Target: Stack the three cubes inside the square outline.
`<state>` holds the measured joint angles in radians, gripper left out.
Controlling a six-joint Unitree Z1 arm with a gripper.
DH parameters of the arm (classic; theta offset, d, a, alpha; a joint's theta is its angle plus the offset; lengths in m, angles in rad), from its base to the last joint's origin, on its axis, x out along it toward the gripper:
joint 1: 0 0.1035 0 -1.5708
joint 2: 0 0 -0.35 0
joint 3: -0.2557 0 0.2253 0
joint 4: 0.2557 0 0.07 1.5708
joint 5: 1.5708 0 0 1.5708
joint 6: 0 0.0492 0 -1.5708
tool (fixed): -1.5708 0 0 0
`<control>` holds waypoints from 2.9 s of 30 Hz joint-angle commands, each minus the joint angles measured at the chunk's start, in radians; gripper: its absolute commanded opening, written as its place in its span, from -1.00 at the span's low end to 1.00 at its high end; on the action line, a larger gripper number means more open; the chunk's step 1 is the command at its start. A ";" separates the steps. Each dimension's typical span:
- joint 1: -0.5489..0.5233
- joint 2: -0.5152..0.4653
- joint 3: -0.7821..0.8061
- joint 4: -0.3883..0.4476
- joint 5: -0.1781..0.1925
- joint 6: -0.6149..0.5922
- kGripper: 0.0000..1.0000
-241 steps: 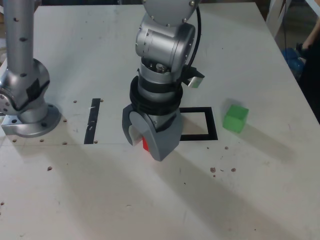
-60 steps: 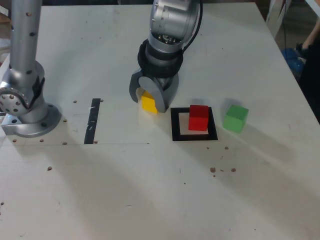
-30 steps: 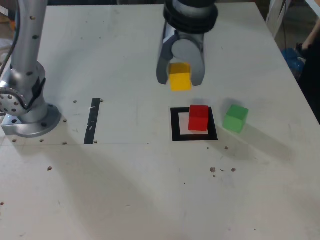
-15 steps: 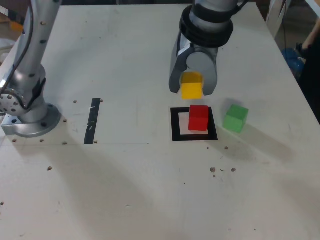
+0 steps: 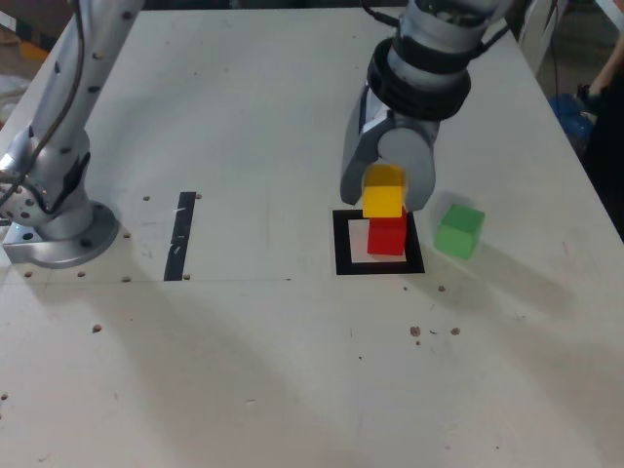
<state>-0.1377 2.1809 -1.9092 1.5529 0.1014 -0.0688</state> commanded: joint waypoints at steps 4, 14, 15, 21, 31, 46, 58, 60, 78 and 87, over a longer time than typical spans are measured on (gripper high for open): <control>0.000 0.019 -0.003 0.007 0.002 -0.003 -0.61; 0.000 0.045 -0.012 0.004 0.025 0.001 -0.58; 0.000 0.045 -0.012 0.003 0.026 0.001 -0.56; 0.000 0.047 -0.016 0.000 0.035 0.001 -0.31; 0.000 0.059 -0.016 -0.001 0.024 0.006 0.01; 0.001 0.050 0.007 0.001 0.022 -0.001 0.93; -0.024 -0.058 -0.059 0.036 0.083 0.011 0.99; -0.033 -0.060 -0.093 0.035 0.101 0.048 0.99; -0.058 0.075 -0.228 -0.080 0.168 0.423 0.98; -0.042 0.122 -0.197 -0.095 0.156 0.452 0.98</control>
<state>-0.1832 2.2976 -2.1089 1.4598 0.2635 0.3794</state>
